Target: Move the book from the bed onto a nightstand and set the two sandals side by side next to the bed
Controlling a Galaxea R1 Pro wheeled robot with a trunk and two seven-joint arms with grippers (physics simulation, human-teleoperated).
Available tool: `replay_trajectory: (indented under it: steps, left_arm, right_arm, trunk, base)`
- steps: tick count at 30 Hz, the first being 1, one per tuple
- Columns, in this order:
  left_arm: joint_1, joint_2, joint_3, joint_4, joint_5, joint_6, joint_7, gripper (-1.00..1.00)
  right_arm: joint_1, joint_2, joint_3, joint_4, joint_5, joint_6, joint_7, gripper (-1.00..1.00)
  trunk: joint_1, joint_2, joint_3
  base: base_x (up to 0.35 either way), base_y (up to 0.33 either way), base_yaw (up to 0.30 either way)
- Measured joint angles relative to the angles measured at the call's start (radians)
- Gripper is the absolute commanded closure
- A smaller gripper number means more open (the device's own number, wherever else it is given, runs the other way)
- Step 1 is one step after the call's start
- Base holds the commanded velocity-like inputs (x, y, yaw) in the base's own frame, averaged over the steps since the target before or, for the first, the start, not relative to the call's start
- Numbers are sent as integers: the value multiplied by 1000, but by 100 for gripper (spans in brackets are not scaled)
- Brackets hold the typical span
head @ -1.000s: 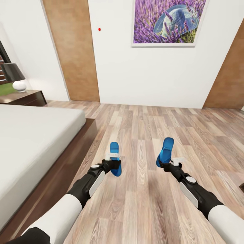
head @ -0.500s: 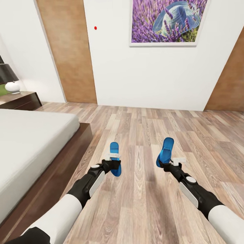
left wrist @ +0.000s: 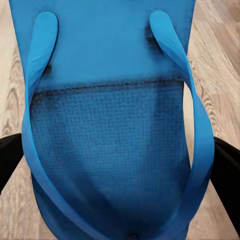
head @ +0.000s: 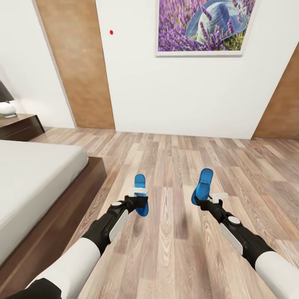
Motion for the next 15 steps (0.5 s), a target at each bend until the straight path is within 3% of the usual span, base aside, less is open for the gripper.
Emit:
replay_trajectory:
  steps: [15]
  left_arm:
    - [0,0,-1,0,0,0,-2,100]
  right_arm:
    - [0,2,1,2,1,1,-1,100]
  trunk:
    - [0,0,0]
  base:
    - [328,-6,0]
